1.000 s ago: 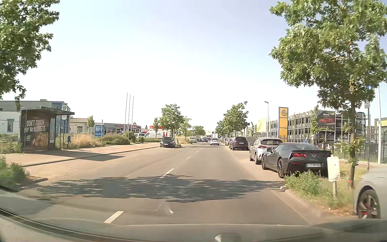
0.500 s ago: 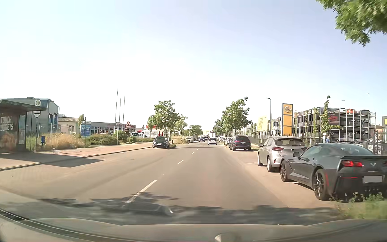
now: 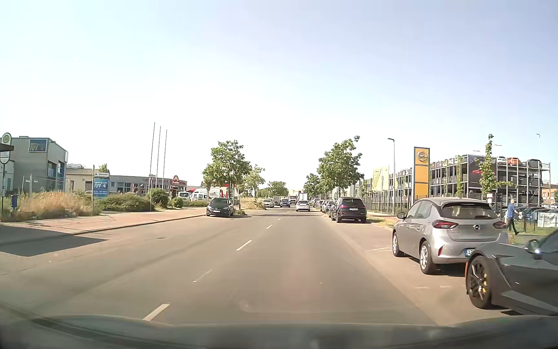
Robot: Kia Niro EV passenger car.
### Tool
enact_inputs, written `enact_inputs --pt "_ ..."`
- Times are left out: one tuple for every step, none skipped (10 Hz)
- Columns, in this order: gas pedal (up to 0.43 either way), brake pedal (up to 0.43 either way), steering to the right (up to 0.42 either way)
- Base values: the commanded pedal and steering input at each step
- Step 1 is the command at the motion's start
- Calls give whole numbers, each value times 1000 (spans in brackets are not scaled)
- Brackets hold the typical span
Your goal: Follow the waypoints while adhering to traffic rules and regulations
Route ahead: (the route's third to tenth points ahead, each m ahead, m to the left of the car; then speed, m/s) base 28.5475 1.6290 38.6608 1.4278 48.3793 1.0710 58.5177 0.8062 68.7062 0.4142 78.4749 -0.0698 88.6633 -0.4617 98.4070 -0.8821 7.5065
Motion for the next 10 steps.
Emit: enact_inputs --pt "110 30 12" --pt "110 30 10" --pt "110 30 9" --pt "130 30 9" --pt "138 30 9" --pt "138 30 8" --pt "138 30 8" --pt "138 30 6" --pt "138 30 5" --pt "138 30 5"
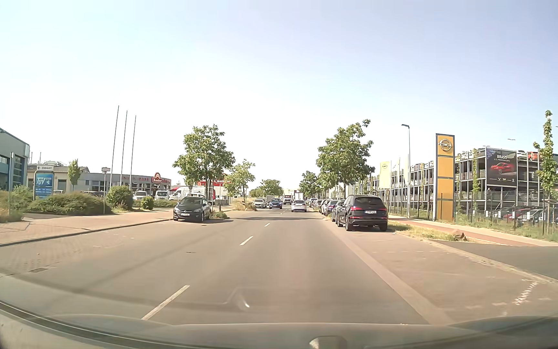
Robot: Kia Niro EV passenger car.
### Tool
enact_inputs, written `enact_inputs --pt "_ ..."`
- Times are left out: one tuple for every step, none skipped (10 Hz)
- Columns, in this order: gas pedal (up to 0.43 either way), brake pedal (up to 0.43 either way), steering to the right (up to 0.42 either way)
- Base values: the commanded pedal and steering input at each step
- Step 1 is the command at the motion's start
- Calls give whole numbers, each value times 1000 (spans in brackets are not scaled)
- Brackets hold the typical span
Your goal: Follow the waypoints while adhering to traffic rules and regulations
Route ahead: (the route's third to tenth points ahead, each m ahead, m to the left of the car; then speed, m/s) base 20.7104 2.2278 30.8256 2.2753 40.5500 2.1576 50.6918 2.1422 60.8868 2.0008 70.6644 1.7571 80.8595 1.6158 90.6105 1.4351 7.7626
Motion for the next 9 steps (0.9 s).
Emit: enact_inputs --pt "138 30 4" --pt "138 30 4" --pt "138 30 4" --pt "138 30 2" --pt "138 30 0" --pt "138 30 -1" --pt "138 30 -1" --pt "138 30 -2" --pt "130 30 -5"
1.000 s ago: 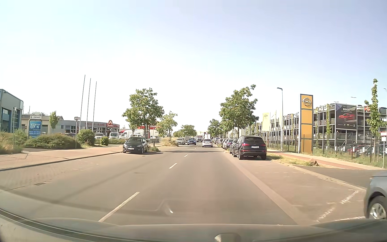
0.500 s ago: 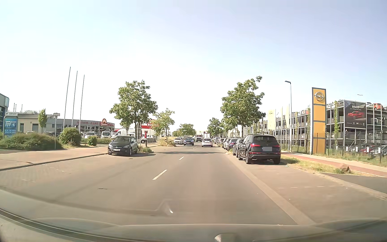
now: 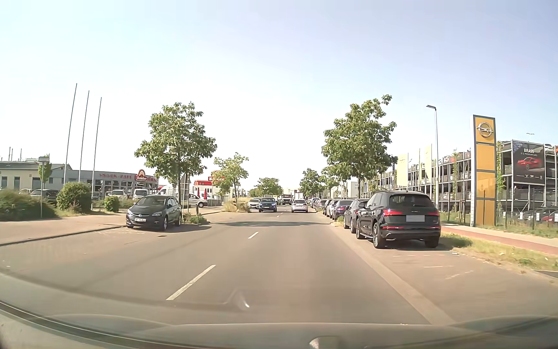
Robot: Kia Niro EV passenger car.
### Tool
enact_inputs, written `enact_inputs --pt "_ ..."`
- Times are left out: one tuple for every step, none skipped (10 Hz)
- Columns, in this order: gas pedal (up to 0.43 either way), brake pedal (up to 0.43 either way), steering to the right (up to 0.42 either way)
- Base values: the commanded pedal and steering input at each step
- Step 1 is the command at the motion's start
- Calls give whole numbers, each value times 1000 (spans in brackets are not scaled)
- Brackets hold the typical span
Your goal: Follow the waypoints while adhering to traffic rules and regulations
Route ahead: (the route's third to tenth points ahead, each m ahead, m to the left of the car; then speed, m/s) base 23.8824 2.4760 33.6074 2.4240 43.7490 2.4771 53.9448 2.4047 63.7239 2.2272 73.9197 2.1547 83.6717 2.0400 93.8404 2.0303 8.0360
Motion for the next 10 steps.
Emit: enact_inputs --pt "130 30 -6" --pt "130 30 -6" --pt "110 30 -6" --pt "110 30 -6" --pt "110 30 -6" --pt "110 30 -4" --pt "110 30 -1" --pt "110 30 0" --pt "110 30 0" --pt "110 30 0"
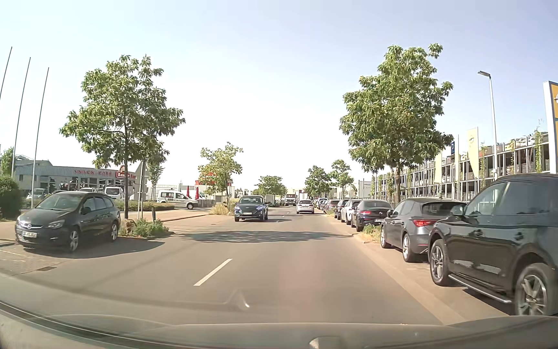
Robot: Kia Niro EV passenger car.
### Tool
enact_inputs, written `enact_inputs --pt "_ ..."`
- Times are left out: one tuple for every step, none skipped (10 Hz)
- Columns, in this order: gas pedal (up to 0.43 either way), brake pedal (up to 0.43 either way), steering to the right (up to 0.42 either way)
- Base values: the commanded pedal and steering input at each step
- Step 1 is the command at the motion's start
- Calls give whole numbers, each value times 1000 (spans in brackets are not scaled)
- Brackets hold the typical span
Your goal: Follow the waypoints while adhering to traffic rules and regulations
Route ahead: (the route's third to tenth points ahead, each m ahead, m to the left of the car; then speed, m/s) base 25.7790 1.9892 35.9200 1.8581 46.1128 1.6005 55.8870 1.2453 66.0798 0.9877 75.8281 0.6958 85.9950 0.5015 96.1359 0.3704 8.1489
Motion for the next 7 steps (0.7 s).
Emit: enact_inputs --pt "98 30 1" --pt "87 30 3" --pt "79 30 3" --pt "67 30 3" --pt "67 30 3" --pt "59 30 3" --pt "59 30 3"
